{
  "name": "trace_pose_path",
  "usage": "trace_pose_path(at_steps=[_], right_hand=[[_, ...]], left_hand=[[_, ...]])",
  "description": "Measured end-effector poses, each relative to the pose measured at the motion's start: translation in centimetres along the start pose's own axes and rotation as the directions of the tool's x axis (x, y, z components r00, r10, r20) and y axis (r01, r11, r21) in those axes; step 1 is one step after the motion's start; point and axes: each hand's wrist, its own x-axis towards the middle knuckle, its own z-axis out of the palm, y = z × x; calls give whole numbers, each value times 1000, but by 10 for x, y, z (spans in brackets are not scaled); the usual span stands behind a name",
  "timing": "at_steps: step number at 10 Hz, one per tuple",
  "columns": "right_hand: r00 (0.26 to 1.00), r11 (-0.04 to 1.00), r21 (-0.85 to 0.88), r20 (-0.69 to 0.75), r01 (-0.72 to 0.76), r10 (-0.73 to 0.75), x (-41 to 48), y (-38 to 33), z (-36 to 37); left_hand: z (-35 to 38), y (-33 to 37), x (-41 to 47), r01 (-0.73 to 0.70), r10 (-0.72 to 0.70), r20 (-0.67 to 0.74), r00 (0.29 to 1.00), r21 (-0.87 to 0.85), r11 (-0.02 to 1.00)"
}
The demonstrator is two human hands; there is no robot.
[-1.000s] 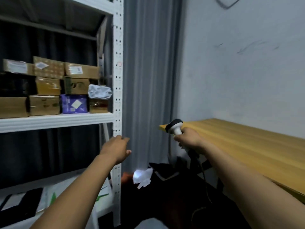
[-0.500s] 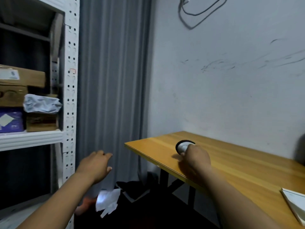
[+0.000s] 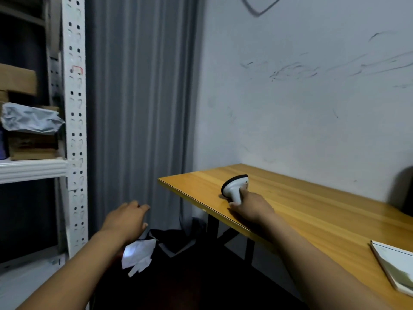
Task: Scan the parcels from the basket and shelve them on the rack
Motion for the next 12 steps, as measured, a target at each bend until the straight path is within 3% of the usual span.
trace_pose_path(at_steps=[2,3,7,12], right_hand=[[977,977,-23,19,212,-212,-29,-4,-3],[973,974,-27,44,226,-224,-27,-7,-2],[993,993,42,37,113,-114,24,-9,10],[995,995,-47,56,83,-80,-4,-27,-6]], left_hand=[[-7,1,-10,-15,15,-2,1000,18,1000],[-12,-4,-15,-9,9,2,1000,43,999],[-20,-21,-14,25,-27,11,1000,110,994],[-66,-34,-52,76,-72,-37,997,119,990]])
